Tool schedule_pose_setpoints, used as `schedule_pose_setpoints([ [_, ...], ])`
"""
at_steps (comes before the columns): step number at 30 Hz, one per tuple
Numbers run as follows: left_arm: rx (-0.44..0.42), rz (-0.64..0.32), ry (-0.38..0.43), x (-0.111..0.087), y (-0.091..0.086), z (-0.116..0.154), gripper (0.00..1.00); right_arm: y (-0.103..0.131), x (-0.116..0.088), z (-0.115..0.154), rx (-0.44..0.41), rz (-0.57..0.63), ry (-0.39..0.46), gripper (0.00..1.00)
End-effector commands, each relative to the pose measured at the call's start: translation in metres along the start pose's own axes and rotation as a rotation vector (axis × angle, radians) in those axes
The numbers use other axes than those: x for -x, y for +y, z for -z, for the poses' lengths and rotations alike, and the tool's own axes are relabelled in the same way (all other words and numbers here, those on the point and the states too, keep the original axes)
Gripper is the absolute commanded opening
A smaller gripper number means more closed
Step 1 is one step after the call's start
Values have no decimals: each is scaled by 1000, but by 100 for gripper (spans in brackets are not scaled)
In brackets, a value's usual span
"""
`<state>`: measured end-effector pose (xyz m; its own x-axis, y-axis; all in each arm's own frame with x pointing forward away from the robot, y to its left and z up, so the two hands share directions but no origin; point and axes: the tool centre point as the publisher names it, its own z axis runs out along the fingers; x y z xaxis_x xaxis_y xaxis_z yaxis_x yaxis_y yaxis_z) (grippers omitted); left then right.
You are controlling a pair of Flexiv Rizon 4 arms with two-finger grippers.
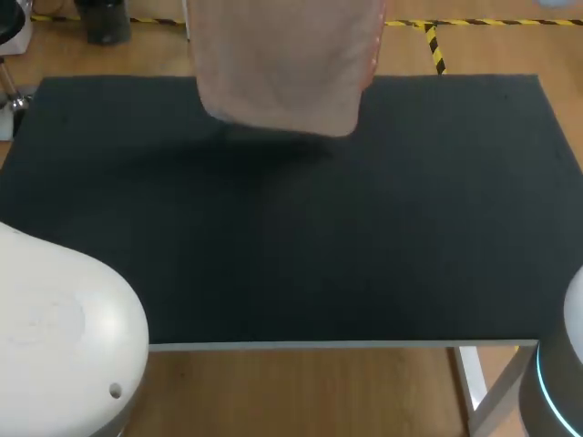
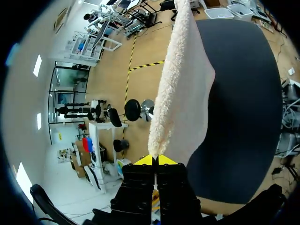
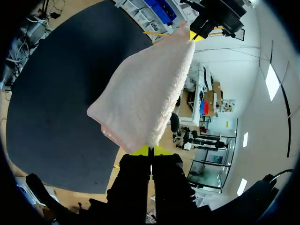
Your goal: Fold the towel
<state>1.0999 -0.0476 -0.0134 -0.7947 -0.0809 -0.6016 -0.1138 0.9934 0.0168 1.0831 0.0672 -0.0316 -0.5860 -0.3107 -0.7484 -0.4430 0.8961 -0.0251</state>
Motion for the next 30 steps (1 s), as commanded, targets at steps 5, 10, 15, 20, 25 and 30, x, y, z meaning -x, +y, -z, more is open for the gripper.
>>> schedule_pose_setpoints([
  [5,-28,9,34,-46,3,-21,0,12,-33,-32,44,72,90,0],
  [10,-41,26,107,-90,7,-26,0,26,-64,-35,85,77,175,0],
  [15,-39,41,139,-122,15,-16,0,42,-86,-23,119,68,223,0],
  [20,-34,66,162,-145,23,-3,0,58,-100,-2,147,48,235,0],
  [25,-31,77,170,-168,29,15,0,78,-118,13,182,42,253,0],
  [30,-34,87,233,-191,28,12,0,91,-135,13,208,46,293,0],
])
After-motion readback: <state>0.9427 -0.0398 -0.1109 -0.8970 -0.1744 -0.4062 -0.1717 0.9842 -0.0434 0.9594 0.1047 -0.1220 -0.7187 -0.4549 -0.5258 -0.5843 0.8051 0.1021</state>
